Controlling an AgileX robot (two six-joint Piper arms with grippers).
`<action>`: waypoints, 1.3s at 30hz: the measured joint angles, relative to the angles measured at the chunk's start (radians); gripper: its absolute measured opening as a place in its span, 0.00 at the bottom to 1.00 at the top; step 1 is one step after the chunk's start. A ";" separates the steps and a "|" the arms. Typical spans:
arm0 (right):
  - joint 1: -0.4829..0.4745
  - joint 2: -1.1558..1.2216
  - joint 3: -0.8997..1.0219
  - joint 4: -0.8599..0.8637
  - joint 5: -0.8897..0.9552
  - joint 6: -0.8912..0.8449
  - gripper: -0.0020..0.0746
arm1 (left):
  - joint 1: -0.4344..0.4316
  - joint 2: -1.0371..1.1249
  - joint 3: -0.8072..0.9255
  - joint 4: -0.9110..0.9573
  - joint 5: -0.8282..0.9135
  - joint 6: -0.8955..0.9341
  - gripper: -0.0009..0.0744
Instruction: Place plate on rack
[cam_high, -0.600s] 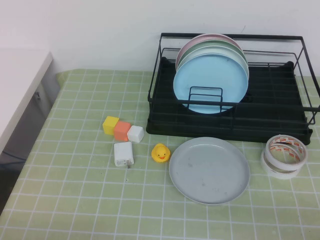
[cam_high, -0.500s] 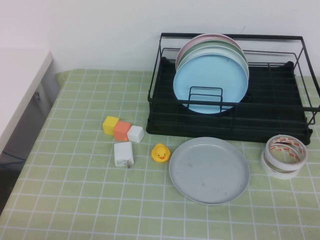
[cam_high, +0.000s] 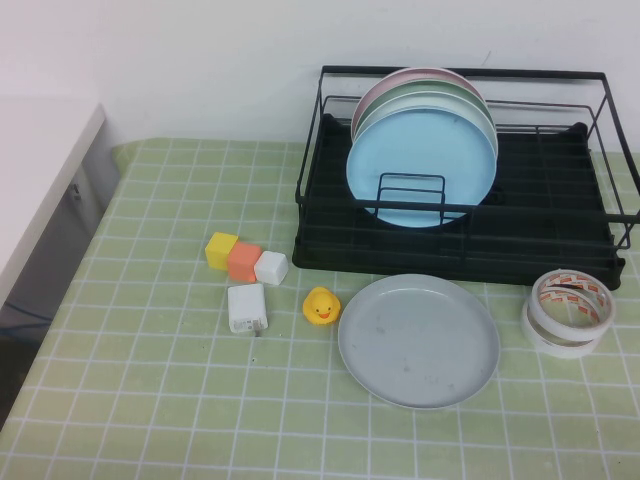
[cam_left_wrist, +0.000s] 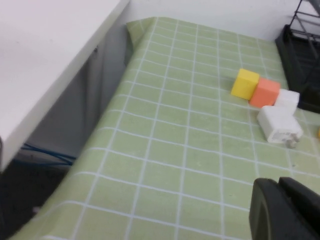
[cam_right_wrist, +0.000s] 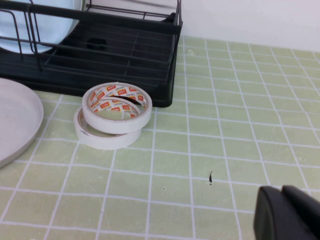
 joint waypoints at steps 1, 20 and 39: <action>0.000 0.000 0.000 0.000 0.000 0.000 0.04 | 0.000 0.000 0.000 -0.012 0.000 0.000 0.01; 0.000 0.000 0.007 0.609 -0.035 0.000 0.04 | 0.000 0.000 0.002 -1.151 -0.248 -0.059 0.01; 0.000 0.000 0.007 1.253 -0.086 -0.116 0.04 | 0.000 0.444 -0.351 -0.980 0.139 0.464 0.01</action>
